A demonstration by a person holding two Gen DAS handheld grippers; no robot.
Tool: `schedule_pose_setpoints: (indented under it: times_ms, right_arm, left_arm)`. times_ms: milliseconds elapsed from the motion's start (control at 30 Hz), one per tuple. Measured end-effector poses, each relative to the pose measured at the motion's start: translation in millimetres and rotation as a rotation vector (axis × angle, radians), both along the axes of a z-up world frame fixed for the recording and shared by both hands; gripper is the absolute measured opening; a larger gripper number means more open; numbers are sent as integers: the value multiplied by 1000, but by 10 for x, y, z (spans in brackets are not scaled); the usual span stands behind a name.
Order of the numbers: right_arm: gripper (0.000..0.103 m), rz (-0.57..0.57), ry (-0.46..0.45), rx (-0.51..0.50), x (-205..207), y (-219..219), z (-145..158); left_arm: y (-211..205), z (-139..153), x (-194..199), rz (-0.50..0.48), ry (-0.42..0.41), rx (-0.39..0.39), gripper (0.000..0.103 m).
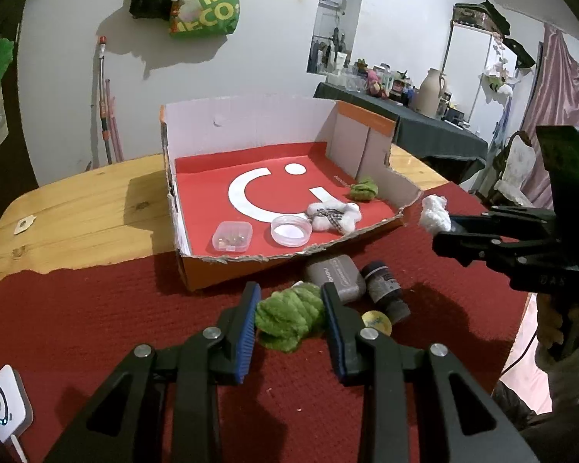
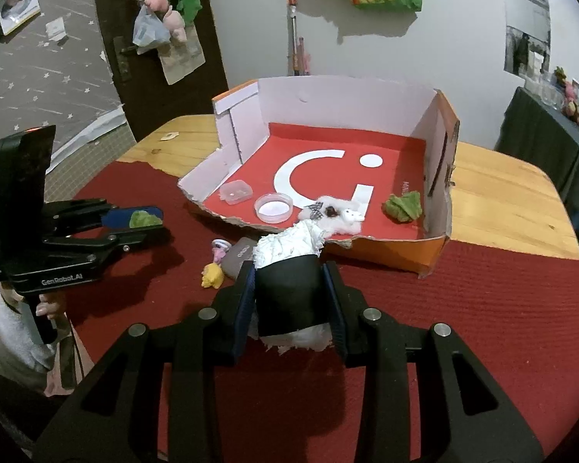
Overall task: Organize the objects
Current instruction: 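Carry the green plush and cloth roll into the cardboard box and release both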
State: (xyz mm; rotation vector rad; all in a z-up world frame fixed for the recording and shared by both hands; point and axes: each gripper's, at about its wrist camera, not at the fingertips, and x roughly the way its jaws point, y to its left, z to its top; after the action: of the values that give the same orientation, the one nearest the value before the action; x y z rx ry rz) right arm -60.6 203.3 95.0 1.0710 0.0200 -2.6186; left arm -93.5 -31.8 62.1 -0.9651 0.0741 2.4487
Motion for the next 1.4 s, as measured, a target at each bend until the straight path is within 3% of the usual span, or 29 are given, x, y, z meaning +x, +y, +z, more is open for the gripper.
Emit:
schedule_pose_setpoints:
  times_ms: [400,733,1033,1400]
  right_arm:
    - [33,11,7,-17,-52,-17,129]
    - [33,-11,-55,14,-803,5,387]
    - [33,-63,-177,69,-1518,41,143]
    - [33,-93,-290,118,-1958,85,-235]
  left_arm:
    - [55,187,20,-4,44,-6,33]
    - [240,345,-646,-13,-53,9,34]
    - [428,222,-1328,13,-134,-39,34]
    - [614,-108,-1795,38,-231,-114,34]
